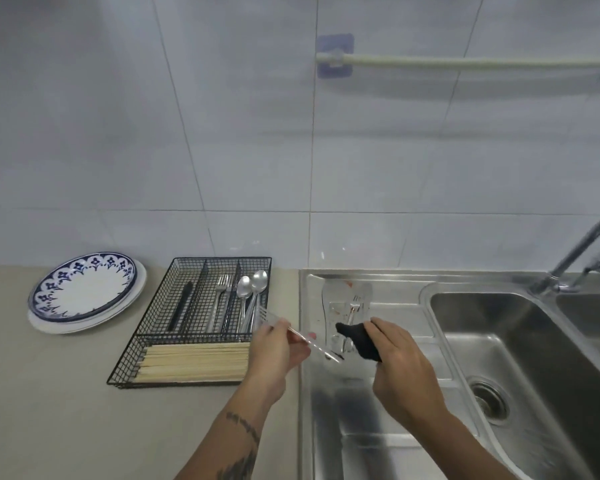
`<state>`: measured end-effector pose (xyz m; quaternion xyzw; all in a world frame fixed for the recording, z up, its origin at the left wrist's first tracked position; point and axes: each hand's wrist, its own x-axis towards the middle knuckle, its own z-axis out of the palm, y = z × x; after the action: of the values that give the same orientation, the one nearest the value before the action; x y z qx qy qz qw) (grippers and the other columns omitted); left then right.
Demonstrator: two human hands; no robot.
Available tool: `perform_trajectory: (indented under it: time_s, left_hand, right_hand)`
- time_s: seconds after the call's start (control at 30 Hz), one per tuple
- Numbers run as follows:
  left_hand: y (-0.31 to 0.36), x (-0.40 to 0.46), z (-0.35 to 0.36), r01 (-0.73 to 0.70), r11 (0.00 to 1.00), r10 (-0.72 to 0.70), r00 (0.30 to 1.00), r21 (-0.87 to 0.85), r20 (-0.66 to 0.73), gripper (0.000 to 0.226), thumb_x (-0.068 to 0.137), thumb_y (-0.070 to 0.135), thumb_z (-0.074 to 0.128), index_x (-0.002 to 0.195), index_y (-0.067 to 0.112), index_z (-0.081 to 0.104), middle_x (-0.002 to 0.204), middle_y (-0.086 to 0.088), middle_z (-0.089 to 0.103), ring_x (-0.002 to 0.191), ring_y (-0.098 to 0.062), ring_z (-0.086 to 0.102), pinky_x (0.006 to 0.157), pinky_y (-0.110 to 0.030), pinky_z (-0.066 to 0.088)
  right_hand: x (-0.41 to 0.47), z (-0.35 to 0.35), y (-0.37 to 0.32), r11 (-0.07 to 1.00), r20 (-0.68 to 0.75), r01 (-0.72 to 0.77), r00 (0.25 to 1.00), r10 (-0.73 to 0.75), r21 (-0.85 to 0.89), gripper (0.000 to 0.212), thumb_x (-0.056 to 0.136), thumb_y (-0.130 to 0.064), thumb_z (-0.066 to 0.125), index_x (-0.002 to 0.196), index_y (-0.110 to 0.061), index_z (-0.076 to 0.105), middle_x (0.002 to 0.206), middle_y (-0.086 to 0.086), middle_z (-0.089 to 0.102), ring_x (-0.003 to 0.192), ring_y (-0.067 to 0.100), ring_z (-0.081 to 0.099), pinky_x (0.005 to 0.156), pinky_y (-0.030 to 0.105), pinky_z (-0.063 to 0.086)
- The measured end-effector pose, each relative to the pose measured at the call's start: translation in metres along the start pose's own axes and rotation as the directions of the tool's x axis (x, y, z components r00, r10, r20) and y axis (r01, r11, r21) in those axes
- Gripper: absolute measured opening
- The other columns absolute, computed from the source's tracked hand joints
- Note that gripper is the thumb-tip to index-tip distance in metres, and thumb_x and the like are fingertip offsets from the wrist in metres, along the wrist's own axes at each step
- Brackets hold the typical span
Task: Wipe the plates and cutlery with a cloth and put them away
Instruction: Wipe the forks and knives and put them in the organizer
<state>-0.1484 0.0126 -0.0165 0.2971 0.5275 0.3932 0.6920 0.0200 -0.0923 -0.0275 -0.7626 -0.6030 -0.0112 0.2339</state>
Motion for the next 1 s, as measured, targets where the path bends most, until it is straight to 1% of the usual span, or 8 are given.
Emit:
perform_trajectory:
  time_s: [0.2,0.33,0.43,0.5,0.6,0.7,0.87,1.0]
  left_hand:
    - [0.031,0.057,-0.031,-0.017,0.998,0.023,0.994,0.061,-0.110,0.025,0.103,0.022,0.046,0.104,0.003,0.062,0.072,-0.008,0.053,0.053,-0.020,0.057,0.058,-0.035,0.052]
    - [0.061,0.095,-0.058,-0.020,0.988,0.059,0.966,0.155,-0.252,0.022,0.098,0.021,0.052,0.089,0.011,0.070,0.063,-0.002,0.053,0.052,-0.015,0.047,0.059,-0.034,0.045]
    - [0.085,0.125,-0.072,0.031,0.943,0.074,0.951,0.330,-0.300,0.025,0.096,0.005,0.047,0.105,0.006,0.071,0.062,-0.002,0.054,0.053,-0.015,0.048,0.059,-0.031,0.046]
    - [0.095,0.144,-0.078,0.048,0.885,0.108,0.946,0.463,-0.305,0.027,0.097,0.003,0.045,0.115,-0.002,0.065,0.072,-0.006,0.058,0.061,-0.017,0.052,0.059,-0.029,0.046]
    - [0.096,0.160,-0.083,0.055,0.730,0.204,0.934,0.681,-0.293,0.020,0.099,0.015,0.050,0.097,0.006,0.067,0.089,-0.012,0.069,0.066,-0.018,0.052,0.058,-0.030,0.043]
    - [0.090,0.162,-0.081,0.037,0.540,0.265,0.941,0.841,-0.212,0.021,0.096,0.015,0.053,0.104,0.011,0.072,0.089,-0.008,0.068,0.062,-0.015,0.053,0.060,-0.026,0.043]
    - [0.083,0.147,-0.066,-0.002,0.393,0.379,0.911,0.920,-0.160,0.041,0.088,0.000,0.054,0.126,0.008,0.065,0.076,-0.001,0.060,0.060,-0.015,0.055,0.048,-0.021,0.040]
    - [0.066,0.131,-0.034,-0.167,0.297,0.533,0.846,0.940,-0.018,0.034,0.089,0.004,0.055,0.119,0.012,0.068,0.112,-0.010,0.068,0.085,-0.019,0.057,0.071,-0.029,0.047]
  right_hand:
    - [0.041,0.027,-0.014,0.993,0.022,0.043,0.999,-0.046,0.109,0.067,0.067,0.014,0.068,0.129,-0.009,0.059,0.128,0.005,0.061,0.114,0.027,0.058,0.092,0.044,0.051]
    - [0.058,0.049,-0.016,0.986,0.042,0.032,0.998,-0.039,0.165,0.071,0.063,0.017,0.067,0.128,-0.011,0.060,0.129,0.002,0.061,0.114,0.026,0.057,0.092,0.041,0.049]
    - [0.065,0.063,-0.010,0.980,0.061,-0.003,0.998,-0.009,0.198,0.070,0.069,0.014,0.063,0.132,-0.014,0.058,0.135,-0.002,0.056,0.121,0.021,0.051,0.099,0.036,0.043]
    - [0.067,0.068,-0.004,0.976,0.080,-0.046,0.996,0.029,0.214,0.071,0.070,0.014,0.061,0.133,-0.016,0.057,0.136,-0.003,0.055,0.122,0.021,0.051,0.100,0.036,0.042]
    - [0.068,0.069,0.007,0.970,0.099,-0.119,0.990,0.100,0.210,0.069,0.071,0.012,0.061,0.133,-0.017,0.057,0.136,-0.002,0.056,0.120,0.023,0.052,0.099,0.037,0.043]
    - [0.068,0.067,0.026,0.963,0.094,-0.187,0.981,0.172,0.193,0.070,0.070,0.011,0.059,0.134,-0.016,0.056,0.136,-0.002,0.056,0.121,0.023,0.051,0.100,0.037,0.044]
    - [0.063,0.057,0.064,0.944,0.057,-0.276,0.961,0.270,0.182,0.070,0.070,0.012,0.056,0.135,-0.014,0.056,0.137,-0.002,0.055,0.122,0.022,0.051,0.103,0.035,0.042]
    - [0.058,0.053,0.082,0.923,0.026,-0.334,0.942,0.335,0.189,0.067,0.072,0.012,0.056,0.134,-0.012,0.056,0.137,0.000,0.056,0.122,0.023,0.051,0.105,0.032,0.038]
